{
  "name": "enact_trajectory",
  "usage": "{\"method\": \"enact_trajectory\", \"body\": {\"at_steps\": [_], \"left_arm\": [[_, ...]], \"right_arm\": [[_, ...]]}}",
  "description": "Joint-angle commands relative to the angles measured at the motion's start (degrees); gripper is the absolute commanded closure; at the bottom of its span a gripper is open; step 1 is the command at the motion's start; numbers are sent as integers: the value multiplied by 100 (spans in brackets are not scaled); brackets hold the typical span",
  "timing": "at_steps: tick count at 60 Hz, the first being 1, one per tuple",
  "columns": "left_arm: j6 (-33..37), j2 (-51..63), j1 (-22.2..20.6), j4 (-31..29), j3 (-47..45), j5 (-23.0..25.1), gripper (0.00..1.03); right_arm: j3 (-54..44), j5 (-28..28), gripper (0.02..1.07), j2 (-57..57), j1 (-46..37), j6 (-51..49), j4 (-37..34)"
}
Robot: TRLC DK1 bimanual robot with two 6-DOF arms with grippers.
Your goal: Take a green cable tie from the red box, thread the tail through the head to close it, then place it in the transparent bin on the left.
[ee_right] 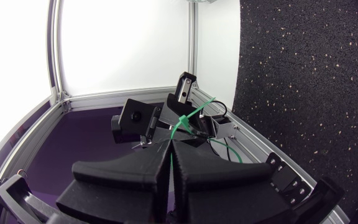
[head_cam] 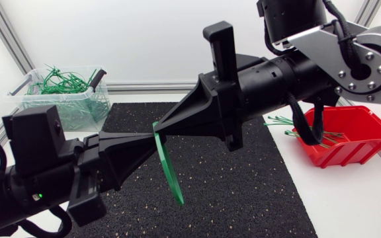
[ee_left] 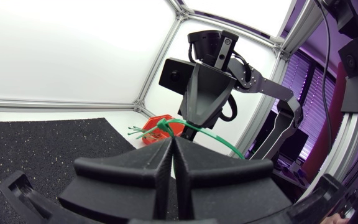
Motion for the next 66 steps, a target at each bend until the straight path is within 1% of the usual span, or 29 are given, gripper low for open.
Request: {"method": "enact_trajectory", "body": {"at_steps": [1,3,5,6,9,11,15,18,25,32,49,66], "left_arm": [[181,-122,-80,132,-13,254,100],[172,-105,34,123,-13,368,100],[155,-69,184,88,4,500,100],[146,-61,245,79,13,535,100],[137,-8,421,62,22,632,100],[102,54,570,44,31,887,100],[5,159,869,53,66,1212,100],[-30,203,1045,53,92,1397,100],[-21,273,1212,44,101,1652,100],[-3,185,1212,35,22,1906,100],[181,150,904,-35,31,1915,100],[357,309,817,-105,136,1924,100]], "right_arm": [[-24,258,101,13,-4,183,19],[-42,258,101,-5,-4,183,19],[-68,258,97,-23,-4,183,19],[-94,258,93,-40,-4,183,36],[-130,258,88,-49,-4,183,19],[-147,258,83,-58,-4,174,19],[-165,284,74,-119,-4,148,27],[-174,381,70,-172,-4,122,27],[-200,425,70,-198,-154,43,10],[-209,425,71,-137,-365,-36,19],[-77,389,71,250,-382,-124,54],[73,389,71,285,-22,-116,-34]]}}
